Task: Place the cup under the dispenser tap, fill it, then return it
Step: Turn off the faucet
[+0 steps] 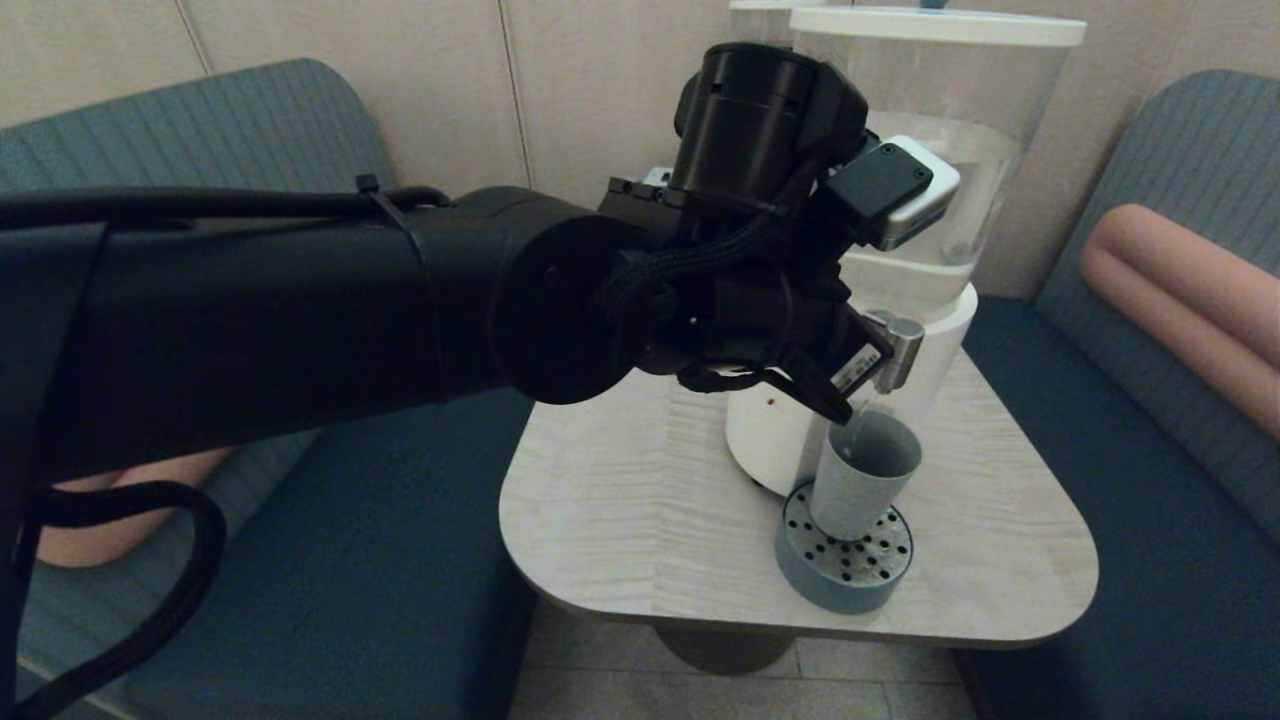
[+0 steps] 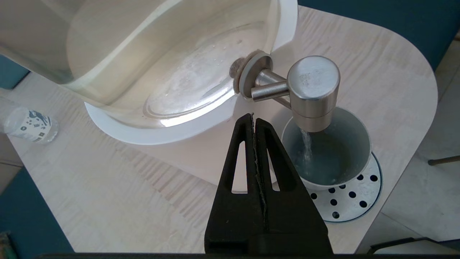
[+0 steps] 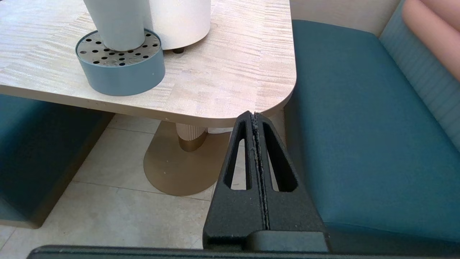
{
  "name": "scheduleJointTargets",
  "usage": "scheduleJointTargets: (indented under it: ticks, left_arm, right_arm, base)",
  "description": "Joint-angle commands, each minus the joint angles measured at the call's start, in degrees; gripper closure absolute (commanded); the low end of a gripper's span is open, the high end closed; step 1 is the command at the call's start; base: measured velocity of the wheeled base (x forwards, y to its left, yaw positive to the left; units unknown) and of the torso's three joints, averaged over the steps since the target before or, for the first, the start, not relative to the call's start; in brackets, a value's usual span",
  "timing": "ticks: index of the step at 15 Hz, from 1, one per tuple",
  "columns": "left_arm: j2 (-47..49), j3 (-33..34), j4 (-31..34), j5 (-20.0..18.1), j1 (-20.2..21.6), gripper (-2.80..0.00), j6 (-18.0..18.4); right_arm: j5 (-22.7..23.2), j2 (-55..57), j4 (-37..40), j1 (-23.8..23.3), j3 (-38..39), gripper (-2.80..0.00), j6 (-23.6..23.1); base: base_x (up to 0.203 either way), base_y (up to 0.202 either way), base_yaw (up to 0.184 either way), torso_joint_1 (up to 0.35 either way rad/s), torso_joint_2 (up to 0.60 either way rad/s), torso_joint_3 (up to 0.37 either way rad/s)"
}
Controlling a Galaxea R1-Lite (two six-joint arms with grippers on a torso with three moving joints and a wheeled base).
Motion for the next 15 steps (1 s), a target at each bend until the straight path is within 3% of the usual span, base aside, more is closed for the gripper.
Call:
scheduleJointTargets:
  ticks: [1, 15]
  left_arm:
    - [0.6, 0.0, -0.6, -0.2, 0.0, 0.00, 0.1]
    - [2.3, 0.0, -5.3, -1.4, 0.0, 0.00, 0.2]
  right_arm:
    - [0.0, 0.1, 0.0, 0.0, 0.8, 0.00, 0.0]
    - [0.0, 0.1, 0.0, 0.0, 0.8, 0.00, 0.0]
  base:
    - [0.000, 0.000, 0.000, 0.000, 0.00, 0.000]
    - [0.000, 0.000, 0.000, 0.000, 0.00, 0.000]
